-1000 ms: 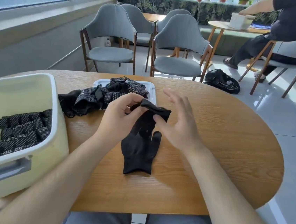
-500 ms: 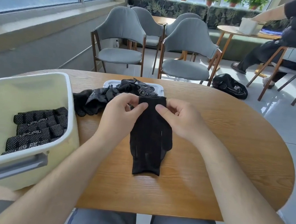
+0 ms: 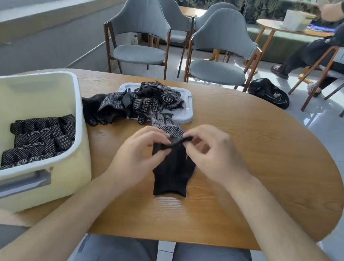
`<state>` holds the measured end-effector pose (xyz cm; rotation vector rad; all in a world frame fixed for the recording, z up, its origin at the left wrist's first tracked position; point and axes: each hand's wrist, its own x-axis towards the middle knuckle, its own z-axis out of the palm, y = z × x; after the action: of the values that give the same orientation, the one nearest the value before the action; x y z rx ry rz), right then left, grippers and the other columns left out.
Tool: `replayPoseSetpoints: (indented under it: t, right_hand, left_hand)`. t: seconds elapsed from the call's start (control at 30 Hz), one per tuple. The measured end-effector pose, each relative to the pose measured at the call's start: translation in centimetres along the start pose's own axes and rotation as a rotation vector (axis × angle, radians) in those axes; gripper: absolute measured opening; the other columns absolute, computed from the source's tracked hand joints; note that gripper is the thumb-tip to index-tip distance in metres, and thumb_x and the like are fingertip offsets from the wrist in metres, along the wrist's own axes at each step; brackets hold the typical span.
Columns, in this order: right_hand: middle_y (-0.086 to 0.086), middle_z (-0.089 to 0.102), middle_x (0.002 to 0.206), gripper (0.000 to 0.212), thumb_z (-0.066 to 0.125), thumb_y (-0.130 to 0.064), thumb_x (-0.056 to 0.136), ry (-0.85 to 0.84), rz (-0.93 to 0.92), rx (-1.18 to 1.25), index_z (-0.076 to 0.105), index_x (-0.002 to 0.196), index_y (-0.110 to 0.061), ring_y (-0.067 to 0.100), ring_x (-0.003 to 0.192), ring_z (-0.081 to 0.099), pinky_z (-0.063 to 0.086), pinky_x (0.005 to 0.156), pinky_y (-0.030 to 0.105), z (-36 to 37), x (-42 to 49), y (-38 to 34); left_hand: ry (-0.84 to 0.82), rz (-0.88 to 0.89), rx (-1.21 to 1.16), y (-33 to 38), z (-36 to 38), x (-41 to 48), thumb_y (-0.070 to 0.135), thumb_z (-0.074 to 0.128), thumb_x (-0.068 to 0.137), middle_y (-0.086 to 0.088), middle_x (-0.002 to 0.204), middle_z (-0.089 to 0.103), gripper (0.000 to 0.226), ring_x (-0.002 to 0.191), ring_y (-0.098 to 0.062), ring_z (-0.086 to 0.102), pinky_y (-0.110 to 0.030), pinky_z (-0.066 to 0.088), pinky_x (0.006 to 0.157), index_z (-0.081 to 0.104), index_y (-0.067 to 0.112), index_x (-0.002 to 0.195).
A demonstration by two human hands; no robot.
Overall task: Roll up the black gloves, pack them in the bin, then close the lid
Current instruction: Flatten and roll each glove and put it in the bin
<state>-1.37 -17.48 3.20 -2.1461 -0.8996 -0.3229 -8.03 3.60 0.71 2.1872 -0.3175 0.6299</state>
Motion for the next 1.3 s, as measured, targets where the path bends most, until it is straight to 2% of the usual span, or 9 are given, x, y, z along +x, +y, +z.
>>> replayPoseSetpoints:
  t: [0.2,0.57,0.7,0.8,0.9,1.0,1.07,1.17,1.3]
  right_hand:
    - [-0.005,0.071,0.109,0.012,0.070,-0.015,0.089,0.007,-0.081,-0.065,0.077,0.099,-0.016,0.014,0.100,0.069,0.058,0.080,0.037,3.4,-6.3,1.7]
    - [-0.010,0.072,0.105,0.003,0.072,-0.021,0.082,0.005,-0.186,-0.236,0.073,0.085,-0.021,0.016,0.084,0.068,0.054,0.066,0.036,3.5,-7.8,1.0]
    - [-0.009,0.070,0.108,0.008,0.070,-0.025,0.078,-0.085,-0.188,-0.239,0.072,0.085,-0.021,0.015,0.099,0.066,0.050,0.076,0.038,3.3,-7.9,1.2]
    - [-0.010,0.066,0.117,0.032,0.071,-0.031,0.074,-0.188,-0.172,-0.215,0.070,0.104,-0.022,0.013,0.113,0.061,0.046,0.087,0.034,2.8,-7.9,1.3]
    - [-0.014,0.063,0.116,0.048,0.076,-0.033,0.080,-0.167,-0.076,-0.158,0.060,0.123,-0.022,0.004,0.108,0.058,0.045,0.092,0.030,2.7,-7.8,1.3]
    - [-0.019,0.060,0.101,0.041,0.076,-0.018,0.088,-0.012,0.039,-0.022,0.052,0.119,-0.027,-0.012,0.091,0.054,0.046,0.084,0.016,2.6,-6.2,0.7]
    - [-0.018,0.064,0.095,0.037,0.075,-0.017,0.092,0.064,0.104,0.078,0.048,0.113,-0.031,-0.008,0.083,0.059,0.045,0.074,0.010,1.7,-4.3,0.0]
    - [-0.009,0.071,0.091,0.029,0.074,-0.020,0.093,0.138,0.183,0.235,0.050,0.102,-0.032,0.016,0.080,0.066,0.052,0.070,0.032,0.5,-1.2,-1.0]
    - [-0.009,0.070,0.084,0.027,0.076,-0.015,0.091,0.188,0.236,0.412,0.060,0.090,-0.037,0.009,0.079,0.065,0.050,0.071,0.024,-0.8,2.0,-2.0]
  left_hand:
    - [-0.166,0.059,0.092,-2.0,0.1,-4.8,0.018,0.075,0.088,0.005,0.117,0.066,0.010,0.110,-0.011,0.064,-0.035,0.052,0.095,0.074,0.014,0.097]
    - [-0.280,0.141,0.295,-1.6,0.3,-5.9,0.054,0.073,0.083,0.013,0.122,0.062,0.035,0.113,-0.012,0.059,-0.040,0.045,0.093,0.071,0.024,0.102]
    - [-0.257,0.170,0.345,-1.7,0.5,-6.0,0.049,0.074,0.084,0.015,0.115,0.065,0.026,0.110,-0.016,0.057,-0.043,0.046,0.089,0.074,0.025,0.096]
    - [-0.210,0.174,0.348,-1.8,0.9,-5.8,0.041,0.070,0.087,0.015,0.105,0.068,0.019,0.103,-0.015,0.059,-0.044,0.049,0.084,0.074,0.022,0.088]
    - [-0.168,0.070,0.215,-1.6,1.1,-5.0,0.036,0.067,0.088,0.017,0.091,0.067,0.018,0.093,-0.011,0.058,-0.036,0.049,0.083,0.069,0.018,0.085]
    - [-0.050,-0.149,0.012,0.2,1.0,-3.4,0.035,0.067,0.089,0.013,0.081,0.062,0.014,0.077,-0.005,0.053,-0.021,0.043,0.072,0.067,0.020,0.087]
    - [0.032,-0.223,-0.162,1.4,0.9,-1.9,0.022,0.072,0.092,0.006,0.083,0.065,0.009,0.070,-0.010,0.052,-0.028,0.043,0.067,0.063,0.019,0.092]
    - [0.131,-0.227,-0.416,2.3,0.1,0.8,0.025,0.075,0.091,-0.016,0.089,0.065,0.025,0.069,-0.031,0.051,-0.049,0.044,0.065,0.052,0.019,0.098]
    - [0.158,-0.237,-0.498,2.9,-1.0,3.5,0.041,0.079,0.082,-0.028,0.080,0.054,0.032,0.068,-0.044,0.049,-0.066,0.045,0.066,0.051,0.028,0.091]
